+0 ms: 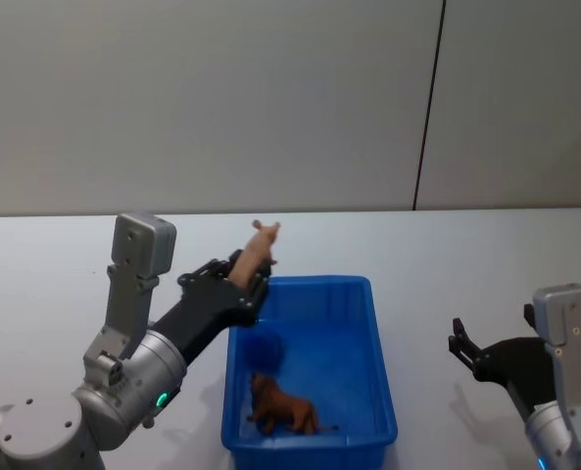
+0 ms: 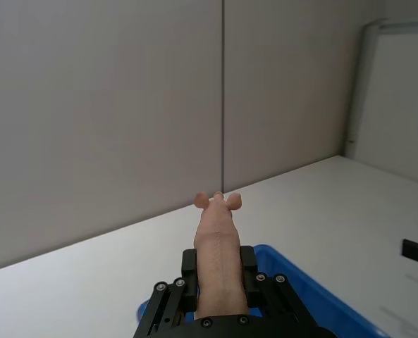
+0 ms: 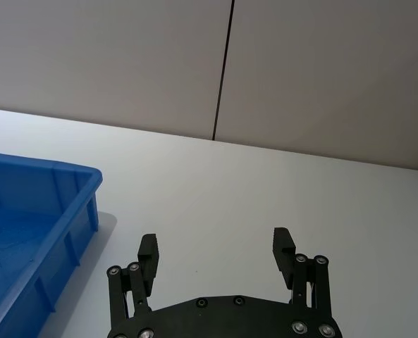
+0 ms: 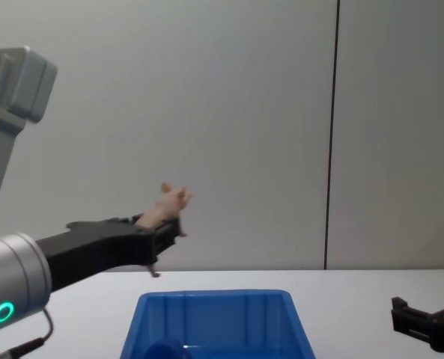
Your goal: Pick up the two dolls from the table and place them into the box.
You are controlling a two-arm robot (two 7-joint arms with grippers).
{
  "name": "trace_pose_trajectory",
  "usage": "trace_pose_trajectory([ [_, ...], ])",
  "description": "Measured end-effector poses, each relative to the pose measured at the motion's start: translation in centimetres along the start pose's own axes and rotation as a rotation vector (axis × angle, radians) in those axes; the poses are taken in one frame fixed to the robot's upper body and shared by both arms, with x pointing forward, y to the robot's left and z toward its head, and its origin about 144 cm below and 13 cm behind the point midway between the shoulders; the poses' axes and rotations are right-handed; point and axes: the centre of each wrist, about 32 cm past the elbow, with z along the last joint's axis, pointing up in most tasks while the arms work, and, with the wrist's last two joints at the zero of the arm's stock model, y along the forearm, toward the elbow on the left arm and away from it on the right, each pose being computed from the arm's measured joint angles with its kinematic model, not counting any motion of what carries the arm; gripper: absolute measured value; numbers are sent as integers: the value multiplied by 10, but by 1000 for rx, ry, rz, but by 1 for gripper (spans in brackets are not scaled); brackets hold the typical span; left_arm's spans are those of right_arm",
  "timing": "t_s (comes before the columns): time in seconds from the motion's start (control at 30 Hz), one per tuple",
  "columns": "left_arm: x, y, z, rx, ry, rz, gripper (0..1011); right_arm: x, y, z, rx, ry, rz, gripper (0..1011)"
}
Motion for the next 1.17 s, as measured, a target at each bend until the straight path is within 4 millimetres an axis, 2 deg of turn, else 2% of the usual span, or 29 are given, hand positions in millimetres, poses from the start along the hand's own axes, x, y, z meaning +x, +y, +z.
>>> trace_pose_trajectory([
  [0.17,3,-4,-1,-26,29,-88,404,0,0,0,0,0,0,1001],
  [0.3,5,-6,-1,-38,51,-151,583,0,0,0,0,0,0,1001],
  [0.8,8,-15,-6,-60,118,-323,992,0,0,0,0,0,0,1001],
  [1.17,8,-17,-7,-66,136,-368,1001,0,0,0,0,0,0,1001],
])
